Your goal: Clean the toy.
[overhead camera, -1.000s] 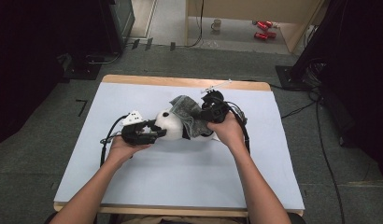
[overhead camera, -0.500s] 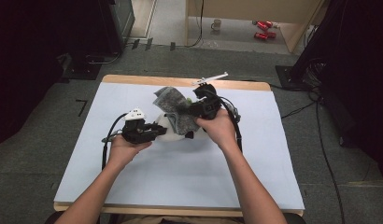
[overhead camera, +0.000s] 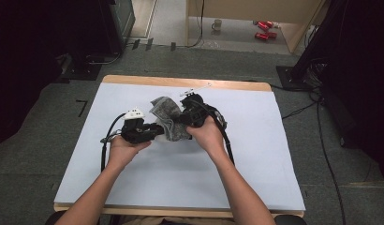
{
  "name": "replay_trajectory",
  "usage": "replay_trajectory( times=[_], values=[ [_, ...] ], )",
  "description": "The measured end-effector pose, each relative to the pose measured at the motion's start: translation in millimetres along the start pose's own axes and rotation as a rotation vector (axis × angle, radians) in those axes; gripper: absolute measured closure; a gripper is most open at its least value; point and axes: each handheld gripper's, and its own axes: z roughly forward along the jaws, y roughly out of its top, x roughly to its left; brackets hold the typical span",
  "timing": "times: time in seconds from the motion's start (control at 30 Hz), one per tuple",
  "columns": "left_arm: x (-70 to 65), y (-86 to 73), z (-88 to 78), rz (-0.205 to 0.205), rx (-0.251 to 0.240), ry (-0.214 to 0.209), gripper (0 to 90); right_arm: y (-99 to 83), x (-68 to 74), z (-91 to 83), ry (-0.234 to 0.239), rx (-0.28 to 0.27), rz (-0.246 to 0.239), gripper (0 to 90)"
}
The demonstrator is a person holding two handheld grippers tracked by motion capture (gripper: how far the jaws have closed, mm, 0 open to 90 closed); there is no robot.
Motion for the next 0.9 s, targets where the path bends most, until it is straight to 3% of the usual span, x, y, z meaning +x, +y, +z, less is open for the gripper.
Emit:
replay_trajectory(
  times=[0.1,0.17,0.27,0.8,0.9],
  values=[
    [5.3,-0.2,0.4,-0.028,0.007,0.002,66.7,-1.6,-5.7,-4.6,-0.051,0.014,-0.009,80.7],
    [10.2,-1.1,-0.3,-0.044,0.004,-0.013,66.6,-4.3,-13.1,-8.8,-0.108,0.032,-0.008,80.7],
    [8.5,-0.8,0.5,-0.04,-0.005,-0.018,66.6,-8.6,-26.2,-16.5,-0.093,0.026,0.03,80.5],
    [7.6,-0.3,1.0,-0.044,-0.011,-0.031,65.9,-12.2,-54.0,-53.7,-0.17,0.003,0.068,80.8],
    [7.5,-0.1,1.0,-0.049,-0.013,-0.028,65.9,-11.4,-55.6,-60.2,-0.159,-0.014,0.085,81.0]
  ],
)
